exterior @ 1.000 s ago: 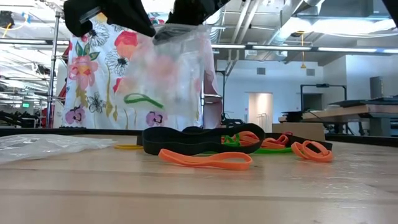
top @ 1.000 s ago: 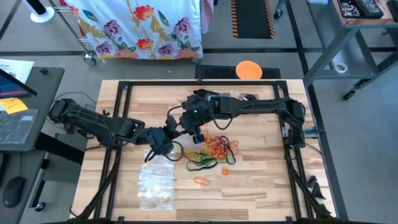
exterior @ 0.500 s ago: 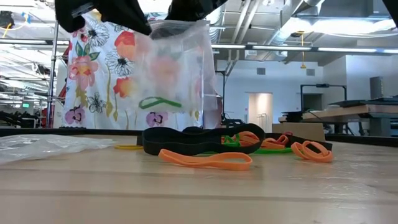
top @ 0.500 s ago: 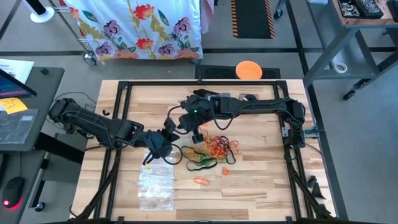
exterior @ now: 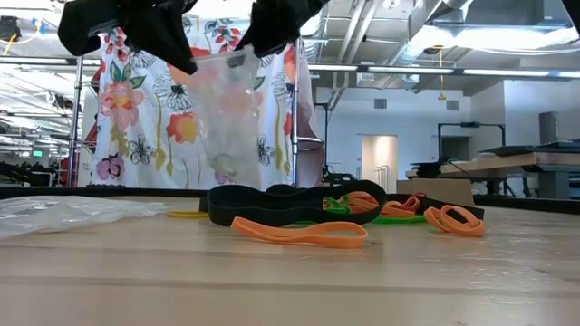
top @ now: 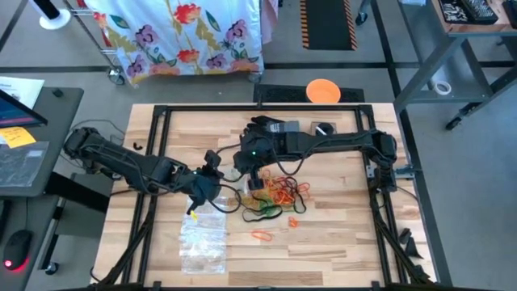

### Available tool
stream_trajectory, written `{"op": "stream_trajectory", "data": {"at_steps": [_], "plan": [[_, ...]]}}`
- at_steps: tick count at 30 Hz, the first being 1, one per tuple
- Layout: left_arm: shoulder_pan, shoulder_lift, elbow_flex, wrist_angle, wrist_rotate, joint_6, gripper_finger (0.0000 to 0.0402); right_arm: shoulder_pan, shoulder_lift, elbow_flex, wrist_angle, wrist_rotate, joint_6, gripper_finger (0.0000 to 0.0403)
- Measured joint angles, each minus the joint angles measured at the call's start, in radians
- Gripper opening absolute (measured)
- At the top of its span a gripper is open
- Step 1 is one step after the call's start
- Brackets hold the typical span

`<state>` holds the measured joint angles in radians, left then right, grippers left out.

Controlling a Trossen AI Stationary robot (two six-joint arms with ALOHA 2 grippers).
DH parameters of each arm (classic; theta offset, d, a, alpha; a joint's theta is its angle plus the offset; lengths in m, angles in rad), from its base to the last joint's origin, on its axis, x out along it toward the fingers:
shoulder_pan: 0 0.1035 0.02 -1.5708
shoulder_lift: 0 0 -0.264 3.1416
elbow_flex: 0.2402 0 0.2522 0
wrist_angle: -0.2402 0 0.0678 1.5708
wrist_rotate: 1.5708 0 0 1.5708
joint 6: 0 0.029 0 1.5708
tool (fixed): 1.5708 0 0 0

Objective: Sort rubber bands
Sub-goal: Adjust the transparent zip bag

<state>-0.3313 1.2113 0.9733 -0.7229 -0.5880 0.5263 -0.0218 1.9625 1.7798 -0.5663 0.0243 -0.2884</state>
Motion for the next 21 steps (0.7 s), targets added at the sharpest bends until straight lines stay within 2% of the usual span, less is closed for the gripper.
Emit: {"op": "stream_trajectory", "data": {"at_steps": [4,15,19,21], "plan": [[-0.008,-0.001,0.000,-0.010,-0.001,-0.035,0.0000,0.022,0.000,0.000,-0.005,0.081,0.003,0.0000],[-0.011,0.000,0.000,-0.015,0.020,-0.101,0.0002,0.020,0.000,0.005,-0.011,0.084,0.033,0.0000],[-0.011,0.001,-0.001,-0.024,0.035,-0.082,0.0030,0.017,0.000,0.014,-0.035,0.097,0.091,0.0000],[-0.011,0.002,-0.002,-0.025,0.036,-0.091,0.0053,0.016,0.000,0.026,-0.050,0.141,0.157,0.0000]]}}
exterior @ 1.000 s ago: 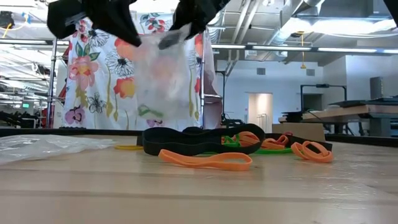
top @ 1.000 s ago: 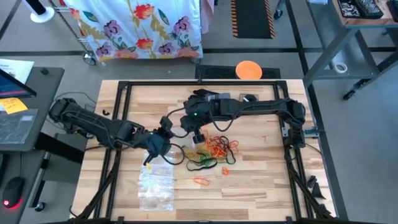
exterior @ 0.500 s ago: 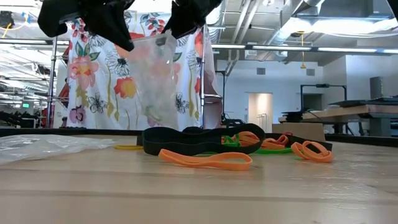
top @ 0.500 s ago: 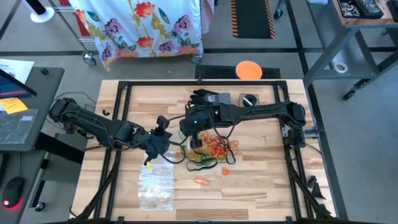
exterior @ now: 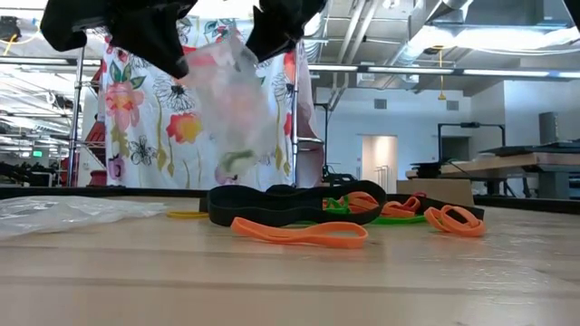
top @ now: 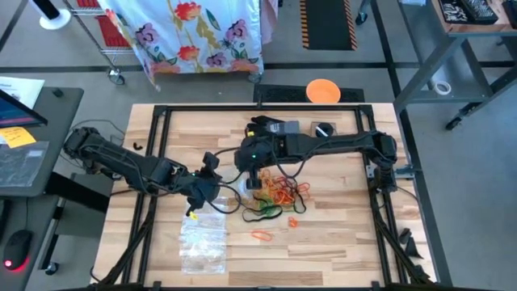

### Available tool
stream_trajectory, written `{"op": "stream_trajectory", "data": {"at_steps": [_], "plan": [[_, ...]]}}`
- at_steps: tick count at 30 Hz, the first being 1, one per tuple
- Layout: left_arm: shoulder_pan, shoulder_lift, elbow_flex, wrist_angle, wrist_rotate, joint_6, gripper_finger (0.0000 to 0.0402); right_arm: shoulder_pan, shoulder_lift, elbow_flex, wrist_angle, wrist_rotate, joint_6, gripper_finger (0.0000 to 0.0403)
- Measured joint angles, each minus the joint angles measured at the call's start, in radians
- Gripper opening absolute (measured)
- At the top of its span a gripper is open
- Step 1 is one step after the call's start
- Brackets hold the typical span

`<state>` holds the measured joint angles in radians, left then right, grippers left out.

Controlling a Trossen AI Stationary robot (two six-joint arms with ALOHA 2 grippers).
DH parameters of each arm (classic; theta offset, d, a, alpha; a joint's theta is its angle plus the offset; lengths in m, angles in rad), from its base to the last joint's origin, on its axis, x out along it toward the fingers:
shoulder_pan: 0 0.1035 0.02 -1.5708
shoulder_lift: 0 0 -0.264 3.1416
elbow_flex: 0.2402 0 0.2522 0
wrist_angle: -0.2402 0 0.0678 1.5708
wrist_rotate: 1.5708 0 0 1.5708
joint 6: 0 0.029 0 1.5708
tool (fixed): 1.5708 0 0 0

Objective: Sort rubber bands
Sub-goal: Adjust the transparent zip bag, then put the green rubber band into the transparent zip bag

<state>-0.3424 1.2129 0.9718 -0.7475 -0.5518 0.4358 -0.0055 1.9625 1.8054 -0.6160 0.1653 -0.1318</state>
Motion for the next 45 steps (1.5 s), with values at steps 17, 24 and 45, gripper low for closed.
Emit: {"op": "stream_trajectory", "data": {"at_steps": [17,24,45], "plan": [[-0.012,-0.149,-0.005,-0.041,-0.130,-0.348,0.0196,-0.053,-0.203,-0.100,-0.321,0.394,0.335,0.0000],[0.009,-0.232,-0.177,0.380,0.100,-0.249,0.0196,-0.051,-0.508,-0.531,-0.146,0.397,0.580,0.0000],[0.162,0.382,-0.297,1.143,0.313,-0.173,0.0196,0.010,-0.617,-0.698,0.033,0.431,0.501,0.0000]]}}
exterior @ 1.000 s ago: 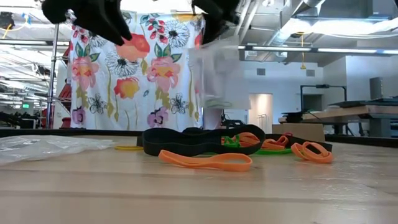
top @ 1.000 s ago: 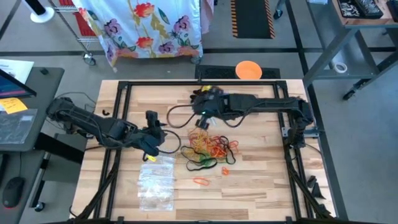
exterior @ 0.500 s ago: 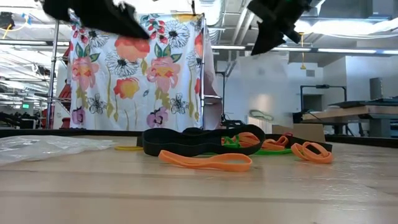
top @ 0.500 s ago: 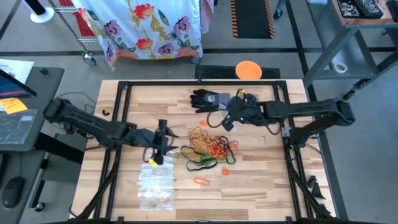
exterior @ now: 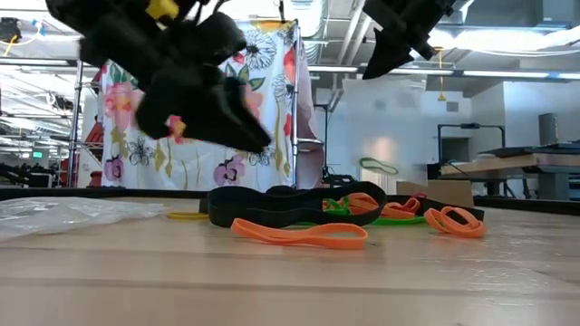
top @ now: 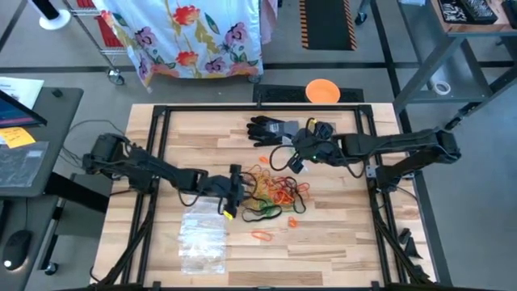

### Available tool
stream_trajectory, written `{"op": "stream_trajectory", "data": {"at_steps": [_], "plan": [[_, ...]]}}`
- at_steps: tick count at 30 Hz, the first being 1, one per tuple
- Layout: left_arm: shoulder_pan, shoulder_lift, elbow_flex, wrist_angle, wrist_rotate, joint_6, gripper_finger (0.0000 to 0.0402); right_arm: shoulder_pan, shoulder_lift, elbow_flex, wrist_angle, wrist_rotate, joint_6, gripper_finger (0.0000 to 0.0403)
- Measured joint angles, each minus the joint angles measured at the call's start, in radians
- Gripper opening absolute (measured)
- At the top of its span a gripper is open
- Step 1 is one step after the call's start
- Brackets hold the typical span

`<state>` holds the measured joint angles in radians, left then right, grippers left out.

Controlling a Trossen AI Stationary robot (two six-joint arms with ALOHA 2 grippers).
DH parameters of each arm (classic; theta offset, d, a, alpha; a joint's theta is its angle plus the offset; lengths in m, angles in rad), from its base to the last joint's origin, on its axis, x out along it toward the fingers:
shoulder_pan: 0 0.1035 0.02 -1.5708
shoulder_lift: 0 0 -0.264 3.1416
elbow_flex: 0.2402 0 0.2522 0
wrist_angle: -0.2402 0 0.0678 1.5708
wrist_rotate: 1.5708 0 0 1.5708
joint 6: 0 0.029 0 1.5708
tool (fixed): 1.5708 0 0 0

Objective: Sort rubber bands
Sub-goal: Put the green rubber band into the transparent zip bag

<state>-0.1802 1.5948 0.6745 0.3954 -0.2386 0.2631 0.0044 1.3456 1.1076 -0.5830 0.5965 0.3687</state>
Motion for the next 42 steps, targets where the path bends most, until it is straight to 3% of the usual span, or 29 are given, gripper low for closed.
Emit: {"op": "stream_trajectory", "data": {"at_steps": [4,9,18,23,29,34,42], "plan": [[0.039,0.078,0.001,0.119,0.084,0.011,0.0196,0.000,0.000,0.000,0.003,-0.020,0.003,0.0000],[0.051,0.143,0.002,0.209,0.093,0.066,0.0196,0.000,0.000,0.000,0.003,-0.023,0.022,0.0000],[0.051,0.246,0.122,0.158,0.107,0.170,0.0196,-0.021,0.000,0.000,0.003,-0.031,0.031,0.0000],[0.052,0.257,0.177,0.032,0.129,0.189,0.0196,-0.016,0.000,0.000,-0.002,-0.052,0.031,0.0000],[0.062,0.258,0.183,-0.014,0.129,0.155,0.0195,-0.004,0.000,0.000,-0.003,-0.055,0.018,0.0000],[0.076,0.258,0.183,-0.047,0.132,0.125,0.0171,-0.004,0.000,0.000,-0.003,-0.056,0.014,0.0000],[0.080,0.257,0.183,-0.029,0.196,0.115,0.0151,-0.004,0.000,0.000,-0.003,-0.057,0.012,0.0000]]}}
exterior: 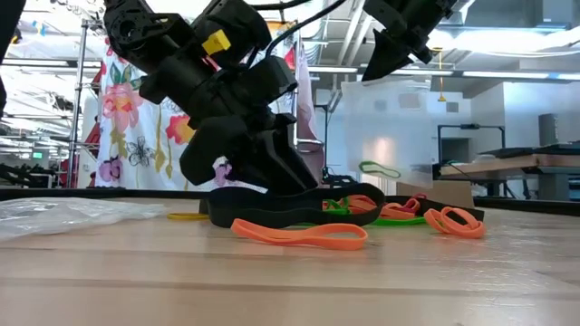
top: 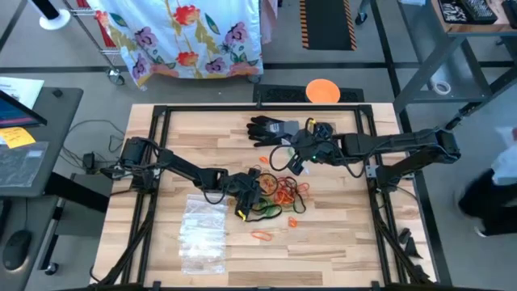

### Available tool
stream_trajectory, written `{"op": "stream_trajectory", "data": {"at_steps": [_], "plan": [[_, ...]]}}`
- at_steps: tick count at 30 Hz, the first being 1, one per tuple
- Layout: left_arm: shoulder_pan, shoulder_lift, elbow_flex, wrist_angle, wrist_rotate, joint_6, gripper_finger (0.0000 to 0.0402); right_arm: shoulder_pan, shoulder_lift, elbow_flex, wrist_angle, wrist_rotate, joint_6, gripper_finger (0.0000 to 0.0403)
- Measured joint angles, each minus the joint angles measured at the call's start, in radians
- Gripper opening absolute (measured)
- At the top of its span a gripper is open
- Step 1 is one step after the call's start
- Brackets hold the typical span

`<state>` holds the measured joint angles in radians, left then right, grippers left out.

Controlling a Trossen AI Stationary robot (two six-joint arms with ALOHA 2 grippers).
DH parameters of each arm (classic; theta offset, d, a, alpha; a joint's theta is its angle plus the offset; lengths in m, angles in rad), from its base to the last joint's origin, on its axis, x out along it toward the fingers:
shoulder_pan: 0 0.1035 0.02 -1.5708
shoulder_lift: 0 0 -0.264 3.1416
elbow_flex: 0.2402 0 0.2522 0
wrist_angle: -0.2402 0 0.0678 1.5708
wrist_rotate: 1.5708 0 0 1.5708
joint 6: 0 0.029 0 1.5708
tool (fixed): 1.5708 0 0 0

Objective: Sort rubber bands
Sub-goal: Put the green rubber band into the transparent zip bag

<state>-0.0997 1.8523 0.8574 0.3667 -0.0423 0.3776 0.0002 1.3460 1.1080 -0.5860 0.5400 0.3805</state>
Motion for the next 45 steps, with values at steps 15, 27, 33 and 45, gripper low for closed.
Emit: {"op": "stream_trajectory", "data": {"at_steps": [15,27,33,45], "plan": [[0.014,0.066,0.054,-0.002,0.051,-0.057,0.0150,-0.003,0.000,0.001,0.010,-0.001,-0.018,0.0000],[0.014,0.060,0.061,-0.021,0.018,-0.065,0.0119,-0.003,0.000,0.001,0.019,-0.001,-0.050,0.0000],[0.009,0.060,0.061,-0.018,0.017,-0.071,0.0013,-0.003,0.000,0.001,0.019,-0.001,-0.049,0.0000],[-0.077,-0.146,0.077,-0.169,-0.164,-0.023,0.0001,-0.003,0.000,0.001,0.018,-0.017,-0.031,0.0000]]}}
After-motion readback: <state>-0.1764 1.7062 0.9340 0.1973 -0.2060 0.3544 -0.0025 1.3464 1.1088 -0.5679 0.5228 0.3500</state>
